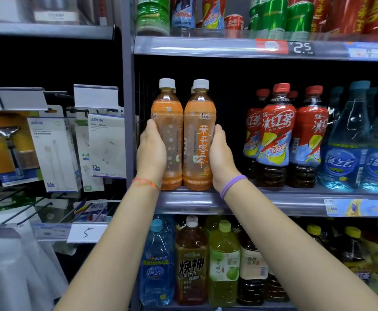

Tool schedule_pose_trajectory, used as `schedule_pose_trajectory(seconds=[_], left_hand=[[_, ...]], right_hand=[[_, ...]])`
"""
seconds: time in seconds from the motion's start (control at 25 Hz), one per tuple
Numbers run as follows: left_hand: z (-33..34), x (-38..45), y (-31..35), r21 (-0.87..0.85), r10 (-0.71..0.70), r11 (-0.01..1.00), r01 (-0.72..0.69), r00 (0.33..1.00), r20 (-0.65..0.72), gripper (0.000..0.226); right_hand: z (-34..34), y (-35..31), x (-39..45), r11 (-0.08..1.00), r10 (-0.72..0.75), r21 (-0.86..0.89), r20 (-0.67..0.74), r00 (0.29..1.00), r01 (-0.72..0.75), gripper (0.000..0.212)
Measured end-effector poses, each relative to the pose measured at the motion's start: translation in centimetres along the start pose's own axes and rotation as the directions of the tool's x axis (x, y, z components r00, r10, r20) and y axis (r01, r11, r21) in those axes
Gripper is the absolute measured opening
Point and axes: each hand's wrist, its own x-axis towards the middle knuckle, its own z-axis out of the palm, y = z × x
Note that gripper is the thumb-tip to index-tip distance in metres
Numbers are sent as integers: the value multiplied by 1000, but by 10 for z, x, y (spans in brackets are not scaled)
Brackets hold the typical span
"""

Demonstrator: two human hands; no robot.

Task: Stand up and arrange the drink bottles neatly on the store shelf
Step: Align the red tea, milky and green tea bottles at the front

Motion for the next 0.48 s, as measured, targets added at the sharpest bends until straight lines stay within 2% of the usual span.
schedule_pose_trajectory(seconds=[0.04,0.08,0.12,0.16,0.2,0.24,0.28,0.32,0.36,0.4,0.44,0.48], left_hand=[[4,-16,-2,124,154,981,-147,987,-51,68],[9,-34,-3,254,363,907,-336,929,-70,65],[14,-50,-4,340,582,777,-530,811,-64,64],[23,-62,-2,376,743,635,-675,667,-57,59],[33,-70,-1,385,840,517,-765,541,-52,51],[42,-70,-3,377,882,452,-809,469,-52,42],[52,-71,-4,353,889,441,-825,457,-41,34],[63,-73,-4,323,872,471,-821,490,-25,30],[78,-76,-2,321,844,508,-800,537,2,28],[93,-79,-3,350,807,544,-763,590,32,31],[106,-81,-5,380,752,587,-715,656,72,37],[122,-84,-7,386,686,636,-669,718,115,47]], right_hand=[[-2,0,-5,993,-99,-73,-30,995,96,52],[-4,0,-11,962,-236,-154,-54,970,225,48],[-8,-2,-17,904,-386,-229,-70,920,362,44],[-17,-6,-22,824,-524,-297,-81,848,482,39],[-29,-11,-26,723,-655,-368,-96,749,585,34],[-42,-16,-28,601,-775,-441,-118,621,667,32],[-57,-21,-26,486,-861,-513,-144,488,707,30],[-74,-25,-24,417,-904,-577,-186,384,702,30],[-95,-29,-21,405,-913,-625,-246,324,667,32],[-114,-32,-18,443,-896,-641,-310,317,626,36],[-129,-34,-14,503,-864,-631,-363,348,590,41],[-145,-35,-11,569,-822,-606,-396,409,556,44]])
